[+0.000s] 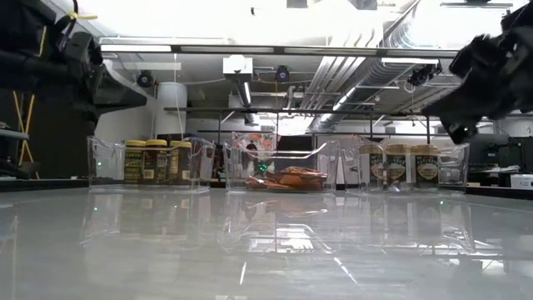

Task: Sort spices by type
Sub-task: Return to Home Position

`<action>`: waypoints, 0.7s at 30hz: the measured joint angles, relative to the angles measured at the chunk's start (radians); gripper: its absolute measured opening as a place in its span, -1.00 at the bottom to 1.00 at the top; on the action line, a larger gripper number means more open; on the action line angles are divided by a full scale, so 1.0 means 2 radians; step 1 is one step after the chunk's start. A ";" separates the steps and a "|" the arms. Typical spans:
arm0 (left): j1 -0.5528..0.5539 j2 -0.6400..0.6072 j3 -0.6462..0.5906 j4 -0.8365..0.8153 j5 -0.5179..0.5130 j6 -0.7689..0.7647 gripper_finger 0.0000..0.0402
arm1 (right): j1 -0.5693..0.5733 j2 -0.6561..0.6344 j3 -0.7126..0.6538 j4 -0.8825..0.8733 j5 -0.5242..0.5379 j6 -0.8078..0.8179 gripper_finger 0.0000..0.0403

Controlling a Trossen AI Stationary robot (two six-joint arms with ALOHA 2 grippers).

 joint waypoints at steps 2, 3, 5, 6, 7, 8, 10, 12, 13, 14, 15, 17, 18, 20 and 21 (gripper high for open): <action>0.000 -0.026 0.000 0.001 0.001 0.000 -1.00 | 0.000 -0.039 0.000 0.000 -0.001 0.000 -1.00; 0.000 -0.039 0.000 0.001 0.001 0.000 -1.00 | 0.000 -0.059 0.000 0.000 -0.001 0.000 -1.00; 0.000 -0.067 0.000 0.001 0.001 0.000 -1.00 | -0.001 -0.102 0.000 0.000 -0.001 0.000 -1.00; 0.000 -0.080 0.000 0.001 0.001 0.000 -1.00 | -0.001 -0.121 0.000 0.000 -0.001 0.000 -1.00; 0.000 -0.093 0.000 0.002 0.001 0.000 -1.00 | -0.001 -0.125 0.000 0.009 0.000 0.000 -1.00; 0.000 -0.094 0.000 0.009 0.001 0.000 -1.00 | -0.001 -0.125 0.001 0.024 -0.001 0.000 -1.00; 0.000 -0.093 -0.001 0.025 0.000 0.000 -1.00 | 0.001 -0.125 0.000 0.040 -0.001 0.000 -1.00; 0.001 -0.094 0.000 0.032 0.000 0.000 -1.00 | 0.001 -0.125 0.000 0.044 -0.003 0.000 -1.00; 0.001 -0.094 -0.001 0.032 0.000 0.000 -1.00 | 0.001 -0.125 0.000 0.040 -0.005 0.000 -1.00; 0.001 -0.094 -0.001 0.031 0.000 0.000 -1.00 | 0.001 -0.125 0.000 0.036 -0.005 0.000 -1.00; 0.001 -0.094 -0.001 0.030 0.000 0.000 -1.00 | 0.001 -0.125 0.000 0.036 -0.005 0.000 -1.00; 0.001 -0.094 -0.001 0.027 0.000 0.000 -1.00 | 0.001 -0.125 0.000 0.031 -0.006 0.000 -1.00; 0.001 -0.094 -0.001 0.026 0.001 0.000 -1.00 | 0.001 -0.125 0.000 0.027 -0.006 0.000 -1.00; 0.001 -0.094 -0.001 0.021 0.001 0.000 -1.00 | 0.001 -0.125 0.000 0.028 -0.006 0.000 -1.00; 0.001 -0.094 -0.001 0.017 0.001 0.000 -1.00 | 0.001 -0.125 0.000 0.029 -0.006 0.000 -1.00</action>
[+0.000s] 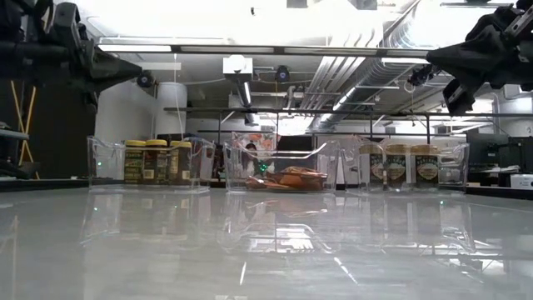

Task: Sort spices by type
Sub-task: Return to Home Position

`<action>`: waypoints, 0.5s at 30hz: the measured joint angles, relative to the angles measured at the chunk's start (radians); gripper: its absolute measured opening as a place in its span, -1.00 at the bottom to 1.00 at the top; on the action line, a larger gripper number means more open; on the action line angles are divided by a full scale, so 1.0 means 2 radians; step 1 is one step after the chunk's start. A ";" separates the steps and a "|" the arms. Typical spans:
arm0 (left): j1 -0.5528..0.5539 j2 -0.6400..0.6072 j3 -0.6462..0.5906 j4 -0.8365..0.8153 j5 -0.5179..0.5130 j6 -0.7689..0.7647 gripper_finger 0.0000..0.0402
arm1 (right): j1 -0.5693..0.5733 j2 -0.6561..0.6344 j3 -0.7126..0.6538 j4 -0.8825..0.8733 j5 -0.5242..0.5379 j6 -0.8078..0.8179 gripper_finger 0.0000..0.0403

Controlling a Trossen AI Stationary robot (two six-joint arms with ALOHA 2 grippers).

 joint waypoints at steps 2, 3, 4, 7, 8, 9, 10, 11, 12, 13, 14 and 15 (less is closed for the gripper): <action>0.000 0.000 0.000 -0.001 0.000 0.000 -1.00 | 0.000 0.000 0.000 0.000 0.000 0.000 -1.00; 0.000 0.000 0.000 -0.001 0.000 0.000 -1.00 | 0.000 0.000 0.000 0.000 0.000 0.000 -1.00; 0.000 0.000 0.000 -0.002 0.000 0.000 -1.00 | 0.000 0.000 0.000 0.000 0.000 0.000 -1.00; -0.001 0.000 0.000 -0.002 0.000 0.000 -1.00 | 0.000 0.005 0.000 0.000 0.000 0.000 -1.00; -0.002 0.000 0.000 -0.002 0.000 0.000 -1.00 | 0.000 0.007 0.000 0.000 0.000 0.000 -1.00; -0.002 0.000 0.000 -0.002 0.000 0.000 -1.00 | 0.000 0.007 0.000 -0.001 0.000 0.000 -1.00; -0.002 0.000 0.000 -0.002 0.000 0.000 -1.00 | 0.000 0.007 0.000 -0.001 0.000 0.000 -1.00; -0.002 0.000 0.000 -0.003 0.000 0.000 -1.00 | 0.000 0.007 0.000 0.000 0.000 0.000 -1.00; -0.002 0.000 0.000 -0.003 0.000 0.000 -1.00 | 0.000 0.007 0.000 0.000 0.000 0.000 -1.00; -0.002 0.000 0.000 -0.003 0.000 0.000 -1.00 | 0.000 0.007 0.000 0.000 0.000 0.000 -1.00; -0.002 0.000 0.000 -0.003 0.000 0.000 -1.00 | 0.000 0.007 0.000 0.000 0.000 0.000 -1.00; -0.002 0.000 0.000 -0.003 0.000 0.000 -1.00 | 0.000 0.007 0.000 0.000 0.000 0.000 -1.00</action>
